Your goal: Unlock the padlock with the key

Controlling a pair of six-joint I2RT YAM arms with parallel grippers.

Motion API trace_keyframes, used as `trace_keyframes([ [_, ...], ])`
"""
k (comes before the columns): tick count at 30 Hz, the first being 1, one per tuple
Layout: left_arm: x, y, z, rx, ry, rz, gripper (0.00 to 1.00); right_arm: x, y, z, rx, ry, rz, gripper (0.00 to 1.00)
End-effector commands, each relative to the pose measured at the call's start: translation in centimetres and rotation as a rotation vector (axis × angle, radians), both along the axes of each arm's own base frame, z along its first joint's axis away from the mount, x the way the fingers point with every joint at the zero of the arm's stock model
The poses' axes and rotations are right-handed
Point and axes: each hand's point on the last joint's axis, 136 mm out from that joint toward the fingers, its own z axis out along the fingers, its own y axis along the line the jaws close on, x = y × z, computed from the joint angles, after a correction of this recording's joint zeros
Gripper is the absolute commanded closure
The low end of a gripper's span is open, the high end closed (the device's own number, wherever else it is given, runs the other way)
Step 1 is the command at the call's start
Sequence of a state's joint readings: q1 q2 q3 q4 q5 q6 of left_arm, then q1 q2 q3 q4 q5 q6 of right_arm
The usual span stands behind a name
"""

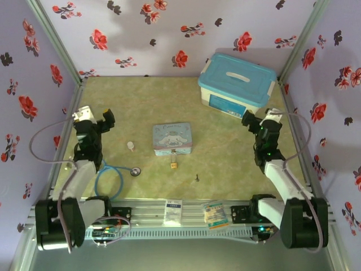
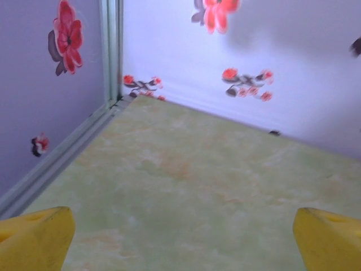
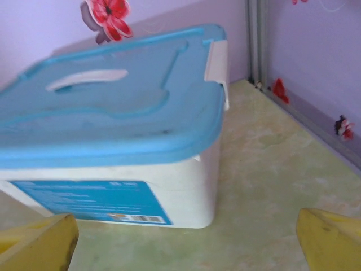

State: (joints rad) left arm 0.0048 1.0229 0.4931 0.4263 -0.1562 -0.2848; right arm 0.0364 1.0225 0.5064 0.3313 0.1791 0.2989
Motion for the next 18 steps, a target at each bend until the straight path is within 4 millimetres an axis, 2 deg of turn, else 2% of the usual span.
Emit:
trace_keyframes([
  [1,-1.5,-2.9,1.3,-0.233,-0.021,-0.122,0.0,-2.5,2.5,-3.5,0.22,0.244,0.081,0.01],
  [3,-2.3,-5.1,2.2,-0.292,-0.05,-0.248,0.0,-3.6,4.4,-4.3,0.308,0.321,0.156,0.01],
  [6,-3.6,-7.9,1.8,-0.414,-0.03,-0.388,0.0,-5.5,6.8,-5.5,0.407,0.406,0.216,0.01],
  [8,-4.3,-9.1,1.1,-0.471,0.006,-0.411,0.0,-6.9,8.5,-6.4,0.403,0.47,0.255,0.02],
  [12,-6.5,-12.7,0.3,-0.475,0.073,-0.494,0.0,-10.1,12.0,-8.2,0.33,0.593,0.324,0.05],
  [18,-10.3,-18.1,-2.5,-0.424,0.282,-0.562,0.0,-14.7,15.9,-10.5,0.256,0.697,0.369,0.12],
])
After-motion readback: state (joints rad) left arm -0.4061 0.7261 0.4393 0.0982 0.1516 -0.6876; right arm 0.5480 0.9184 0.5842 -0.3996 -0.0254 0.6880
